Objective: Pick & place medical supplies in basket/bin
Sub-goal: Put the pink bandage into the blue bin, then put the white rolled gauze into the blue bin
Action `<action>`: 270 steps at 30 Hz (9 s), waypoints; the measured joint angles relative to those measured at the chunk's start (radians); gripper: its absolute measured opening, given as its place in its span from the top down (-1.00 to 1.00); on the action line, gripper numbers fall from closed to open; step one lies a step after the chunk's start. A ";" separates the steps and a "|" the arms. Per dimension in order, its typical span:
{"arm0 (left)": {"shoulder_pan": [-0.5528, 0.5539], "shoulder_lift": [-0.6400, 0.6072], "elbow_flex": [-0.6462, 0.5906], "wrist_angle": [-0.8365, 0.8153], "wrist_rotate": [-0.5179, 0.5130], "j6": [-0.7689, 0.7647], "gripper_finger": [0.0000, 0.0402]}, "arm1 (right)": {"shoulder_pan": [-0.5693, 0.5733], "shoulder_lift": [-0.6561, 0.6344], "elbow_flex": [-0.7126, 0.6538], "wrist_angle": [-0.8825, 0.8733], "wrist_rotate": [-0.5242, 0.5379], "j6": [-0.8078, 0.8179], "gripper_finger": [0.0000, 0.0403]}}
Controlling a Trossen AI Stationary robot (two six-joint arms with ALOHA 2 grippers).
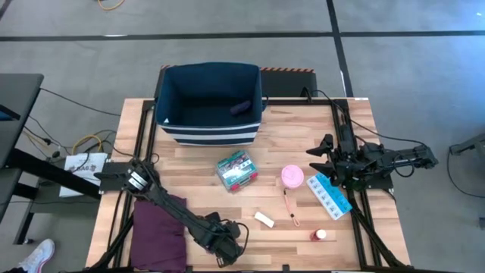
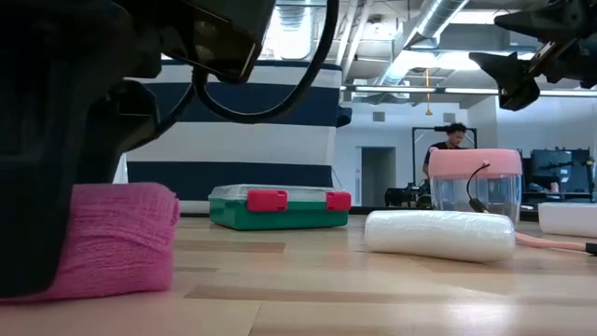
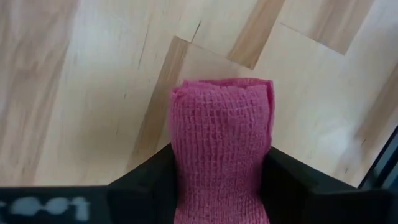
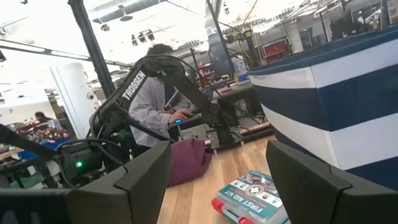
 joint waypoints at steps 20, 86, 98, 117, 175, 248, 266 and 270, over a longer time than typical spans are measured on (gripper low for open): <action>0.149 -0.037 0.629 -0.739 -0.427 0.442 0.25 | 0.000 0.000 0.000 -0.001 0.000 0.000 -0.29; 1.214 -0.232 -0.054 -0.251 -0.115 0.641 0.25 | -0.001 0.000 0.000 -0.076 0.002 0.000 -0.29; 1.212 -0.232 -0.075 -0.200 -0.053 0.697 0.25 | -0.001 0.000 0.000 -0.076 0.003 0.000 -0.29; 1.211 -0.232 -0.064 -0.221 -0.048 0.705 0.24 | -0.001 0.000 0.000 -0.076 0.003 -0.001 -0.29; 1.038 -0.232 0.652 -0.652 -0.214 0.706 0.19 | -0.001 0.000 0.000 0.007 0.003 -0.105 -0.29; 0.291 0.289 0.633 -0.133 0.068 0.909 0.19 | -0.001 0.001 0.000 0.055 0.002 -0.105 -0.29; 0.290 0.312 0.648 -0.191 -0.122 0.962 0.19 | -0.001 0.000 0.000 0.054 0.000 -0.105 -0.29; 0.290 0.312 0.648 -0.191 -0.116 0.969 0.19 | -0.001 0.000 0.000 0.054 0.000 -0.105 -0.29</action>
